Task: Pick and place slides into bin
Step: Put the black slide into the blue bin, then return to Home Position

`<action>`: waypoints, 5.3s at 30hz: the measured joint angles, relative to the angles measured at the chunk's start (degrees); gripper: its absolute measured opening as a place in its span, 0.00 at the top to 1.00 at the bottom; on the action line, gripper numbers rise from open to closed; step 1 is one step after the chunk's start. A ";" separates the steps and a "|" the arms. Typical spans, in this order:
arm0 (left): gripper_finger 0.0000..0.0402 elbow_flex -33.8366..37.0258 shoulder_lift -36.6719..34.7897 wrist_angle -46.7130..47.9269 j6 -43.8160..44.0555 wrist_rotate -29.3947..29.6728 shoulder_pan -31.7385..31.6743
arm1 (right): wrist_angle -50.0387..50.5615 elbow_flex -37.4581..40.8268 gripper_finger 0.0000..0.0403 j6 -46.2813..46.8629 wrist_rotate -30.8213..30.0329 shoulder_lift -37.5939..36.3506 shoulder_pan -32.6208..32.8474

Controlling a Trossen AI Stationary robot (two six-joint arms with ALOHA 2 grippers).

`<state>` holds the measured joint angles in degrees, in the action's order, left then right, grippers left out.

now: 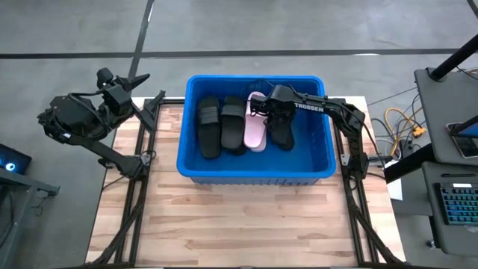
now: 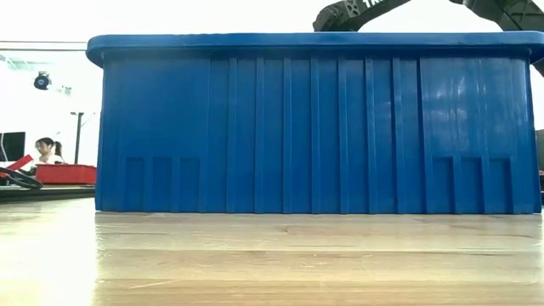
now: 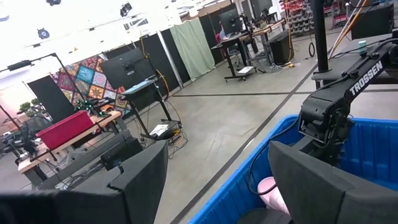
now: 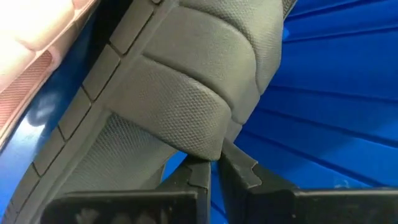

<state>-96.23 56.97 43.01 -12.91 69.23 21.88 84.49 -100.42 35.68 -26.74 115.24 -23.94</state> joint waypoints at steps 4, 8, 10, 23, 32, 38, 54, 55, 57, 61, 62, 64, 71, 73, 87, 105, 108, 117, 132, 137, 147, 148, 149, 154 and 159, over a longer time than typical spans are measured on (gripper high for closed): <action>0.35 0.00 0.04 0.01 0.00 -0.02 -0.01 | 0.00 0.00 0.91 -2.10 2.16 0.00 0.00; 0.35 0.00 0.04 0.01 0.00 -0.02 -0.01 | 0.06 0.02 0.80 -3.36 7.21 0.00 0.03; 0.35 0.00 0.02 0.01 0.00 0.00 -0.01 | 0.30 0.04 0.73 -3.41 8.18 0.00 0.05; 0.35 0.00 -0.02 0.01 0.00 0.00 -0.01 | -0.05 0.04 0.50 -4.28 8.90 -5.43 1.27; 0.35 0.00 0.00 -0.07 0.55 -0.02 0.01 | -32.59 0.14 0.52 -9.37 10.23 -19.98 9.20; 0.35 0.00 0.31 -0.12 1.99 0.02 -0.01 | -69.38 1.30 0.52 -25.17 19.81 -24.01 19.30; 0.35 0.04 4.96 -0.77 1.79 -0.07 0.01 | -73.48 33.11 0.85 -30.35 2.63 -57.26 39.02; 0.35 0.04 5.58 -0.73 1.78 -0.07 -0.01 | -74.29 36.59 0.88 -29.51 2.49 -60.35 39.86; 0.35 0.04 6.65 -0.92 1.77 -0.07 -0.05 | -75.94 43.40 0.94 -28.91 2.47 -66.28 41.41; 0.35 -0.14 8.78 -5.11 1.66 -0.04 -0.07 | -76.87 54.91 0.98 -28.27 2.63 -77.98 42.10; 0.35 -0.15 9.26 -6.67 1.62 -0.02 -0.07 | -76.91 57.68 0.98 -28.17 2.59 -80.91 42.05; 0.35 -0.15 10.11 -9.35 1.56 -0.03 -0.07 | -77.77 63.10 0.98 -28.19 2.45 -85.99 41.77; 0.35 -0.18 12.23 -14.73 1.49 -0.07 -0.12 | -79.84 75.90 0.98 -28.88 2.49 -99.61 38.31; 0.35 -0.20 12.71 -15.42 1.47 -0.04 -0.12 | -80.61 78.26 0.98 -30.71 2.68 -101.92 36.62; 0.35 -0.12 14.43 -18.48 1.51 -0.10 -0.12 | -80.14 86.58 0.98 -24.35 19.75 -112.11 24.30; 0.35 -0.07 14.38 -18.52 1.51 -0.04 -0.12 | -109.60 99.82 0.98 -28.38 21.18 -114.98 24.28; 0.35 -0.07 14.33 -18.45 1.65 -0.48 -0.12 | -109.70 99.83 0.98 -28.39 21.18 -115.14 24.28; 0.56 -0.01 12.10 -12.57 5.13 -13.50 -0.12 | -108.23 99.86 0.98 -28.20 20.04 -115.10 24.28; 0.99 25.18 2.45 -34.05 11.28 -63.33 -16.43 | -107.77 99.86 0.98 -28.32 13.40 -115.10 24.30; 1.00 38.11 -2.98 -43.00 11.26 -71.46 -26.23 | -107.92 99.80 0.98 -27.08 12.98 -115.12 24.30; 1.00 59.47 -19.96 -50.51 20.98 -73.88 -34.45 | -107.08 99.82 0.98 -33.20 11.16 -113.48 24.30; 1.00 60.81 -21.28 -50.47 22.97 -73.86 -33.85 | -107.14 99.82 0.98 -32.92 11.15 -113.38 24.30; 1.00 61.91 -22.46 -50.18 24.64 -73.78 -33.00 | -107.44 99.82 0.98 -32.23 11.11 -113.17 24.28; 1.00 67.07 -27.72 -52.36 25.54 -76.21 -28.48 | -108.06 99.62 0.98 -28.70 11.04 -112.45 24.24; 1.00 75.63 -36.28 -56.19 21.69 -74.26 -27.25 | -108.52 99.51 0.98 -23.45 11.17 -112.34 24.21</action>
<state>-20.60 20.69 -13.18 8.79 -5.02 -5.37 -24.04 -0.91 12.23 -15.57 2.90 0.27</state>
